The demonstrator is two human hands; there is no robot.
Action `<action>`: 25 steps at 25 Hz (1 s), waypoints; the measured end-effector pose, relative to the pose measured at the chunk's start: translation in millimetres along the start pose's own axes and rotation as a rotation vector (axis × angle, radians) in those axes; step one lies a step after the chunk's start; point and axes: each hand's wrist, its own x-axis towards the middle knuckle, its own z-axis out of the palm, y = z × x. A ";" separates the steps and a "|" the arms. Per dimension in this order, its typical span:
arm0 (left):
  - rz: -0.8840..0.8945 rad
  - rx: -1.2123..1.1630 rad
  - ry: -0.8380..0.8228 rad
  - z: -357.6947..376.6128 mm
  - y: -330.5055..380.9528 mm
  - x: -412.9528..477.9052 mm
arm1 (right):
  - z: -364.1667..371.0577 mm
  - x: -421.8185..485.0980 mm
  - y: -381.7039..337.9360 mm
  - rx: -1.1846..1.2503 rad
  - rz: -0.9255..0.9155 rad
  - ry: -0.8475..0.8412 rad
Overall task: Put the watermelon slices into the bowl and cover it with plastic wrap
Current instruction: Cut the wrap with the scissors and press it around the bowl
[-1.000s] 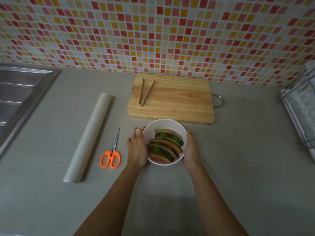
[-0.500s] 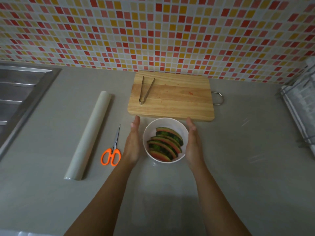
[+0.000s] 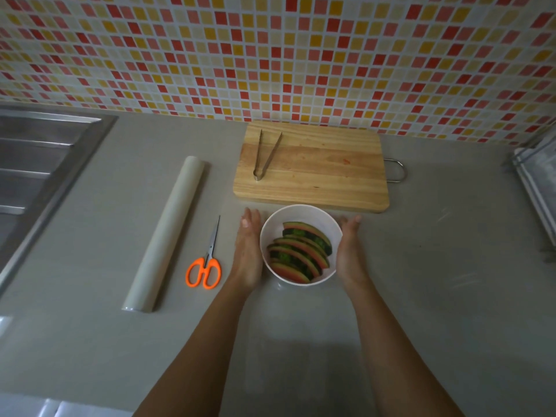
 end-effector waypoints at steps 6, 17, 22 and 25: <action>-0.095 -0.312 -0.041 10.8 3.8 -3.8 | 2.8 -4.4 2.4 0.056 -0.114 -0.049; -0.438 -0.284 0.139 28.5 16.4 6.2 | 3.4 -0.5 5.4 0.277 -0.031 -0.015; -0.485 -0.225 0.157 28.9 18.8 4.8 | 4.0 -2.2 1.2 0.291 0.010 -0.016; -0.438 0.002 0.226 29.2 12.3 4.1 | 5.6 -3.2 2.0 0.251 0.043 -0.003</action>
